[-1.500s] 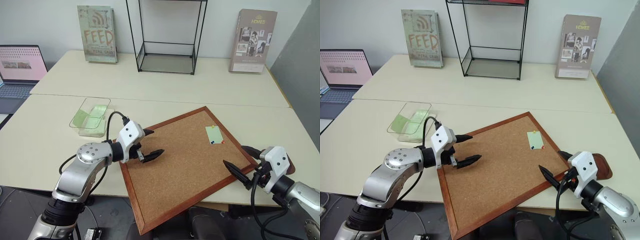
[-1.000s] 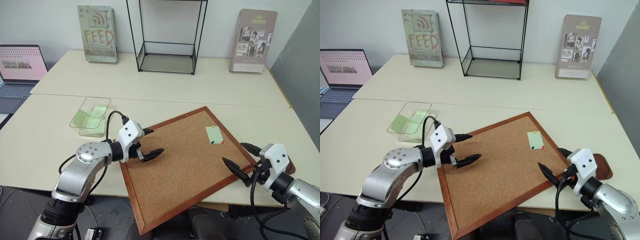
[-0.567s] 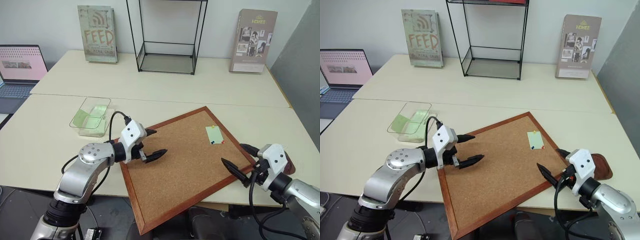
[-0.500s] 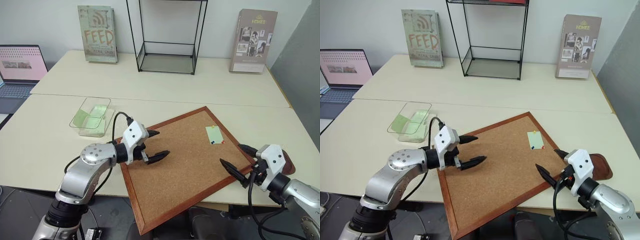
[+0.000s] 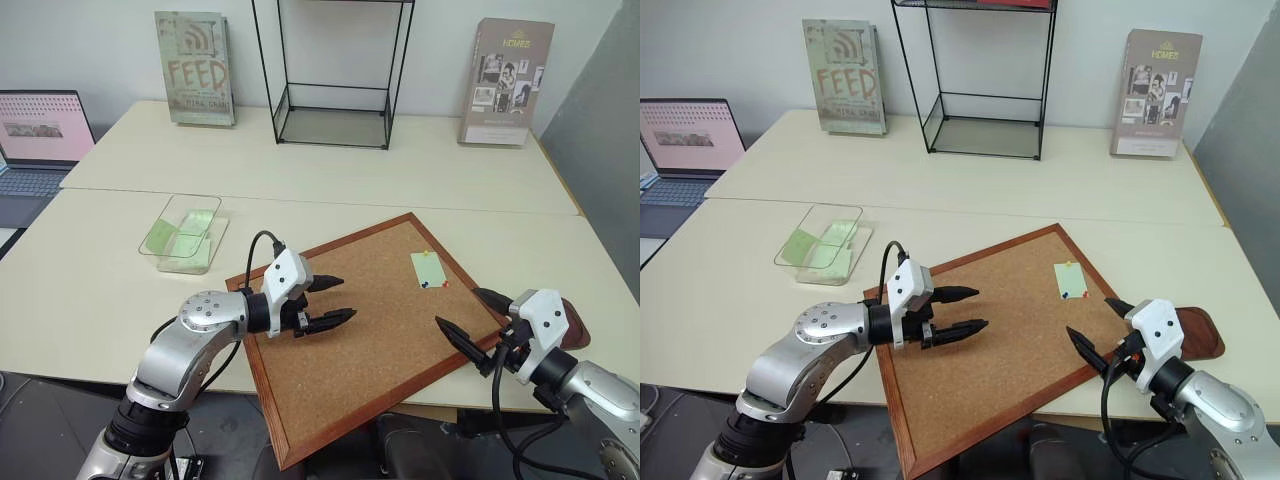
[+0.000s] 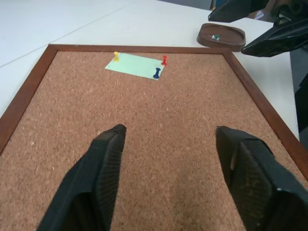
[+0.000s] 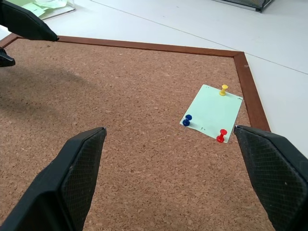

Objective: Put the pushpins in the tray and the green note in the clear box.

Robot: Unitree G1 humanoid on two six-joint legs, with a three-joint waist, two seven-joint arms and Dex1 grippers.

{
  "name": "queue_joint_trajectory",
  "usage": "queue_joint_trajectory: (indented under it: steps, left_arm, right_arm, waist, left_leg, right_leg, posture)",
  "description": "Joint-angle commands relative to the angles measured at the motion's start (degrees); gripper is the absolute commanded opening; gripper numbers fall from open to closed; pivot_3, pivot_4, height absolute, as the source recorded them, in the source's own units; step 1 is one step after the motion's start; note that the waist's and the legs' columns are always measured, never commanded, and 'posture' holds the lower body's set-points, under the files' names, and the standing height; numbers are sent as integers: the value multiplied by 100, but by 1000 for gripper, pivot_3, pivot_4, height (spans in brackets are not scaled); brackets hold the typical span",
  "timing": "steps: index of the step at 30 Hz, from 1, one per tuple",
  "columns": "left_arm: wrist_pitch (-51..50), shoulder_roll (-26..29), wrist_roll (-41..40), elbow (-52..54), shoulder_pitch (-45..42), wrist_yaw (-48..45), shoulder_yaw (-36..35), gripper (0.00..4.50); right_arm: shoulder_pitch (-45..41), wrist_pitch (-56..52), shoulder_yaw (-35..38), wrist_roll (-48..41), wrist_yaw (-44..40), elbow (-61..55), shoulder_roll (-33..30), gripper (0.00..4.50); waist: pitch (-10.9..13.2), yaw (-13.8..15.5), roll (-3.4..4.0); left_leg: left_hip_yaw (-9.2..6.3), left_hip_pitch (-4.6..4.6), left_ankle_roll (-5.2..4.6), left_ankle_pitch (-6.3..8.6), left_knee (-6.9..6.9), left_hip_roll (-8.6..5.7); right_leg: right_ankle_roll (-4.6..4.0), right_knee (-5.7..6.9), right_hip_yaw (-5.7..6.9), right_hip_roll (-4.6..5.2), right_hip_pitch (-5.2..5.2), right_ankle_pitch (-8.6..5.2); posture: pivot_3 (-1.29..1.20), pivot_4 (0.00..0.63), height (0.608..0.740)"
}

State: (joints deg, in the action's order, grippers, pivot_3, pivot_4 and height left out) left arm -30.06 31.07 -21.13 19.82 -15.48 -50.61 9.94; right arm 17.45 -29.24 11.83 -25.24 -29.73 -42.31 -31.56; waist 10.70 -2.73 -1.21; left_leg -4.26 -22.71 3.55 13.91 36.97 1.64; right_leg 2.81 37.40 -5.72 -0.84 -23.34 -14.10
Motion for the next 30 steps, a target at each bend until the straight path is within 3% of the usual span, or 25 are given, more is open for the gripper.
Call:
queue_joint_trajectory:
  steps: [1,14,30]
  left_arm:
    - [404,-116,274,-165,-124,97,153,2248]
    - [1136,-476,837,-794,-218,288,448,36]
    - [1438,-1338,1212,-1944,-829,377,810,36]
  right_arm:
    - [-26,22,-8,-4,99,-241,27,4500]
    - [-190,4,-80,39,94,-159,-88,4500]
    - [-900,-431,-313,370,677,122,90,4500]
  waist:
    - [0,0,0]
    - [0,3,0]
    - [-1,21,1]
  left_leg:
    - [0,0,0,0,0,0]
    - [0,-1,0,0,0,-1]
    - [-1,-2,0,0,2,-5]
  right_leg:
    - [0,0,0,0,0,0]
    - [0,0,-1,0,0,0]
    - [15,0,-2,0,3,8]
  posture:
    - [0,150,740]
    - [0,150,740]
    - [0,150,740]
